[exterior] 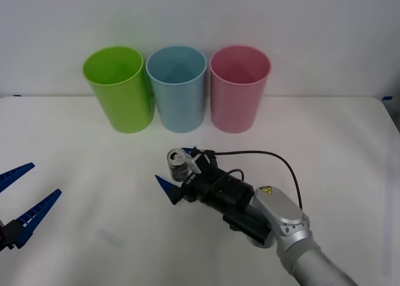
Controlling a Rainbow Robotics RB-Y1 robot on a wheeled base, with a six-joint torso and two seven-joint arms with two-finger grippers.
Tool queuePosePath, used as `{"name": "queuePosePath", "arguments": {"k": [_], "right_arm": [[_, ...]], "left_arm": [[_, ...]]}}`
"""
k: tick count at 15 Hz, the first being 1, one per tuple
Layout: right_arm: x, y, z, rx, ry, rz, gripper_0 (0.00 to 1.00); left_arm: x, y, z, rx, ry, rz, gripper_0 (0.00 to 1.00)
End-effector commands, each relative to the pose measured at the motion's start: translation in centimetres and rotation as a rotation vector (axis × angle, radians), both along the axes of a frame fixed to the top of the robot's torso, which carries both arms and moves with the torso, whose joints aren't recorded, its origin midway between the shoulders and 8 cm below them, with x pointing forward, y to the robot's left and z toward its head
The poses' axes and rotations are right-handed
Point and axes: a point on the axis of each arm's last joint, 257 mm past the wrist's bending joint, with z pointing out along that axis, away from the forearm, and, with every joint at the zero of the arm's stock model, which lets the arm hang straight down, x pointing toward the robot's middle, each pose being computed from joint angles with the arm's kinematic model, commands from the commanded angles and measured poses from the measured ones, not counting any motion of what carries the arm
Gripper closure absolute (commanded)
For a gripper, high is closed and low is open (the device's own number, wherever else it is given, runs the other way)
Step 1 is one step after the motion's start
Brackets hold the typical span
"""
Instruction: Grasp the object on the table and drop it into the matching bin: aluminum can to the light blue bin, PET bottle to the pink bin.
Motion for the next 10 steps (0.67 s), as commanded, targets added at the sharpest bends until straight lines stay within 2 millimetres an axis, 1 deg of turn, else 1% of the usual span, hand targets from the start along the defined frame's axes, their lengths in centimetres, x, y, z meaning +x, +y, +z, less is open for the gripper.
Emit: {"name": "queuePosePath", "arguments": {"k": [1, 4, 10], "right_arm": [[-0.03, 0.06, 0.08, 0.000, -0.006, 0.002, 1.00], [0.06, -0.08, 0.06, -0.001, -0.006, -0.002, 1.00], [0.26, -0.25, 0.70, 0.015, -0.010, 0.002, 1.00]], "left_arm": [[0.00, 0.00, 0.00, 0.000, 0.000, 0.000, 0.00], [0.00, 0.00, 0.00, 0.000, 0.000, 0.000, 0.00], [0.00, 0.00, 0.00, 0.000, 0.000, 0.000, 0.00]]}}
